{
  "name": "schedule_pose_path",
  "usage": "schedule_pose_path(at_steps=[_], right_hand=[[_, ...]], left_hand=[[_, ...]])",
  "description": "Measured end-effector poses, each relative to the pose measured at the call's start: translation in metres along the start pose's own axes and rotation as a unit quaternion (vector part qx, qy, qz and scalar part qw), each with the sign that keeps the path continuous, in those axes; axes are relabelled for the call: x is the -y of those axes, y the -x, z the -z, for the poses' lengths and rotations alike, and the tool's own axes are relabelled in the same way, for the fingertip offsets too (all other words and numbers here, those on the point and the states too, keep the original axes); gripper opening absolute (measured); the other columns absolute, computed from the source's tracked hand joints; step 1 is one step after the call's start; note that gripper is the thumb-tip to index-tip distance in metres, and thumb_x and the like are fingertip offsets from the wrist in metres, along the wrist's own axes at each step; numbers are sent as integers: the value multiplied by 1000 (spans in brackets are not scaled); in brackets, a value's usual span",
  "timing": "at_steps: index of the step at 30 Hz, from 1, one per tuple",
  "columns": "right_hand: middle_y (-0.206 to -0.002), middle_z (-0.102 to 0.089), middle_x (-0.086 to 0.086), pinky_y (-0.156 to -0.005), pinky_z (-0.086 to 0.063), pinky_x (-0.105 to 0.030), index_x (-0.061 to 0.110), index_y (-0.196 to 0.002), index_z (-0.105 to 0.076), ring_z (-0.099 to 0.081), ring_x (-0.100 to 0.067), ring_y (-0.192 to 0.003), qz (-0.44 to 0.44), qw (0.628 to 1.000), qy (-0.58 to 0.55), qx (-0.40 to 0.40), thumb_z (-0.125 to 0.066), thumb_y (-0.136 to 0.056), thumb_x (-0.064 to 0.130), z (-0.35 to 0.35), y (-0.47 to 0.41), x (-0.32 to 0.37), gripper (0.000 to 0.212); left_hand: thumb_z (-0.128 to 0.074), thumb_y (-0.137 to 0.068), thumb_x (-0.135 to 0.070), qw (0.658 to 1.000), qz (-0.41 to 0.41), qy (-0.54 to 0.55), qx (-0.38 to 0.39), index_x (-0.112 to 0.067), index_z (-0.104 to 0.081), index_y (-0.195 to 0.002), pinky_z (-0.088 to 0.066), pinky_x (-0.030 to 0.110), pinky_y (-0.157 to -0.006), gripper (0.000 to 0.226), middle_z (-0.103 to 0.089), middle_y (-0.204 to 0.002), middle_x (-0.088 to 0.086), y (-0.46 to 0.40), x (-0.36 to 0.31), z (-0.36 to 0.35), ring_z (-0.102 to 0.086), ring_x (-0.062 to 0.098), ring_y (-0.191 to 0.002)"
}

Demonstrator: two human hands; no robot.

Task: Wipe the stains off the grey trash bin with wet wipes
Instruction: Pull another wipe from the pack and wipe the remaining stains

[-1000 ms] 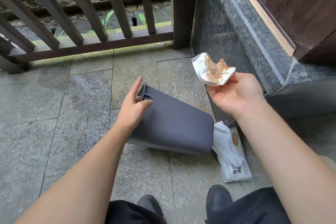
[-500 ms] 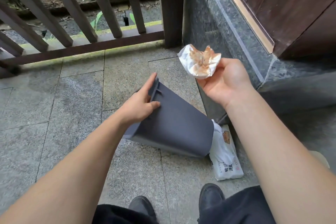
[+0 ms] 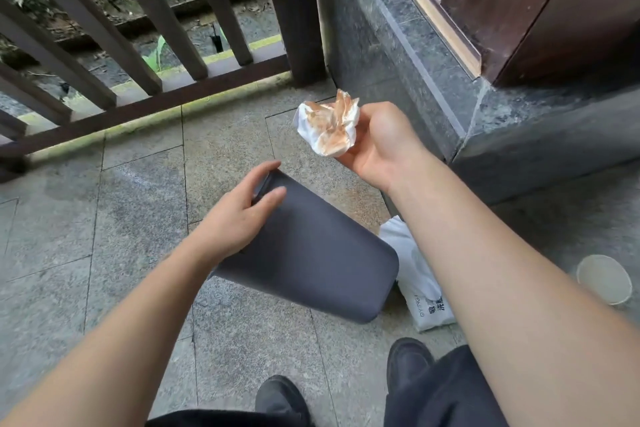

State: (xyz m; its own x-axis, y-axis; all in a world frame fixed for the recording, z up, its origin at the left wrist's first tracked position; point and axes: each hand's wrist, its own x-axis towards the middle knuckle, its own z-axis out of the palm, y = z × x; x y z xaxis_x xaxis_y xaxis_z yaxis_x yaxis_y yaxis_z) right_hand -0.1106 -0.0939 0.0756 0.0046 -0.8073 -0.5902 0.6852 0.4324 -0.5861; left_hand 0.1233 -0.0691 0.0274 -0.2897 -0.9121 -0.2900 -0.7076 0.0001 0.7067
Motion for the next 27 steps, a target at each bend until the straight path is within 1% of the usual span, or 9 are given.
schedule_pose_path(at_steps=[2,3,4,6,8,14,21,24,27], right_hand=[[-111,-69,-24,-80,-59,-46,-4,-100,-65,-70,-31,-88,19,996,90,-13,-39,-83,-3,-1,-2,-5,31],[-106,-70,-21,-78,-59,-42,3,-91,-64,-69,-29,-84,45,977,209,-24,-41,-87,0,0,-2,-10,23],[-101,-69,-17,-77,-57,-37,8,-84,-61,-67,-30,-83,81,923,375,-30,-45,-91,6,1,-2,-15,18],[-98,-69,-14,-70,-48,-32,13,-84,-58,-62,-33,-83,128,744,656,-10,-49,-93,17,5,-2,-33,13],[-105,-66,-13,-68,-42,-31,13,-93,-59,-56,-33,-84,117,640,760,10,-46,-94,19,7,-2,-55,14],[-103,-57,-8,-75,-50,-34,9,-104,-60,-57,-30,-91,199,593,774,97,-47,-87,2,-2,11,-104,23],[-115,-60,4,-70,-46,-32,19,-119,-55,-56,-26,-101,268,611,725,170,-43,-86,-2,-1,11,-127,41],[-124,-61,6,-82,-51,-41,25,-125,-57,-57,-24,-110,286,585,725,225,-43,-91,6,-2,9,-129,42],[-113,-62,10,-75,-52,-42,29,-113,-61,-59,-24,-100,283,533,754,260,-47,-90,7,-6,11,-124,35]], left_hand=[[-41,-103,-52,999,3,30,-22,-57,-43,-136,-30,18,-97,34,-49,-138,-30,-1,-3,-6,-44,-3,-127],[-37,-104,-50,999,5,39,-29,-55,-44,-135,-28,17,-97,32,-49,-137,-30,-2,-3,-7,-42,-5,-128],[-35,-105,-48,998,9,46,-34,-54,-45,-135,-28,18,-98,32,-49,-138,-28,-3,-2,-7,-41,-5,-129],[-33,-107,-45,996,24,70,-45,-50,-45,-137,-28,23,-102,33,-48,-141,-21,-5,2,-7,-40,-1,-130],[-33,-107,-43,991,41,110,-63,-44,-44,-141,-27,25,-106,35,-46,-144,-16,-7,7,-8,-39,2,-132],[-35,-106,-45,976,92,166,-110,-31,-34,-153,-25,36,-118,48,-36,-156,-4,-11,11,-14,-34,10,-139],[-38,-103,-49,954,154,221,-132,-31,-34,-153,-34,42,-114,54,-43,-152,-2,-15,29,-10,-45,16,-133],[-37,-102,-48,943,168,251,-142,-28,-41,-149,-36,44,-113,52,-50,-146,2,-19,30,-8,-49,18,-130],[-33,-103,-45,930,193,262,-170,-22,-49,-140,-37,46,-111,46,-55,-137,5,-20,32,-8,-52,20,-123]])
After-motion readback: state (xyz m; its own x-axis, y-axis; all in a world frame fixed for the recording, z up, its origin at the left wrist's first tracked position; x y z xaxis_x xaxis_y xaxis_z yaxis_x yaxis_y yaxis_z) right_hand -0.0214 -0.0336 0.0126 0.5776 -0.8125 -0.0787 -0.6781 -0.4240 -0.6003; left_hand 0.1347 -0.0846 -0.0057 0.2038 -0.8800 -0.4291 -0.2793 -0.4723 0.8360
